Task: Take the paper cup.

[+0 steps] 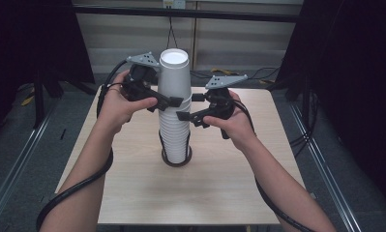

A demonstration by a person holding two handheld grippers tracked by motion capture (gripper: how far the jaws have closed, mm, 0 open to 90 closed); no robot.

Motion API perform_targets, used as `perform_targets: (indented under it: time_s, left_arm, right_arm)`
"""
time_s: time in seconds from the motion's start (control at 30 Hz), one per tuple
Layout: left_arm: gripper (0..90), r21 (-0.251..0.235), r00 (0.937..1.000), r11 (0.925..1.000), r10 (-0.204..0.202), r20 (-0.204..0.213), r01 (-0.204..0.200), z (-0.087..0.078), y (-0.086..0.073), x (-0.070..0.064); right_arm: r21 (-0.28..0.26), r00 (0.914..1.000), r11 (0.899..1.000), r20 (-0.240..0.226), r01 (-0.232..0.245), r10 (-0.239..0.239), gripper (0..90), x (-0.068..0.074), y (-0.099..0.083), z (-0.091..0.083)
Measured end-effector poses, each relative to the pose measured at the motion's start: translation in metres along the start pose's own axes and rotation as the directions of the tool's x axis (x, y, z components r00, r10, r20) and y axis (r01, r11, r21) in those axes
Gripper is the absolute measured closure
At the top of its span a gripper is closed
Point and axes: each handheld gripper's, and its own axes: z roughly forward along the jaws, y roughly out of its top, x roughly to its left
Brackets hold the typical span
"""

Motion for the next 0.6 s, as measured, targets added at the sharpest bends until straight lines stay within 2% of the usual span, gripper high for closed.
perform_targets:
  time_s: [0.1,0.2,0.6]
  left_arm:
    - [6.2,0.005,0.9999,1.0,-0.008,-0.006,0.008,0.0001,0.0009,-0.0008]
    - [6.5,0.011,0.9999,0.9999,-0.012,-0.005,0.012,-0.0003,0.0019,-0.0005]
    - [6.6,0.02,0.9999,0.9997,-0.012,-0.008,0.012,-0.0002,0.003,-0.001]
  right_arm:
    - [0.006,1.0,1.0,-0.003,0.004,-0.004,13.0,0.0016,0.0023,0.0025]
    - [0.013,0.9995,1.0,0.019,0.024,-0.025,11.3,0.0048,0.0049,0.0067]
    - [0.026,0.9989,0.999,0.019,0.042,-0.042,11.1,0.0037,0.0077,0.0065]
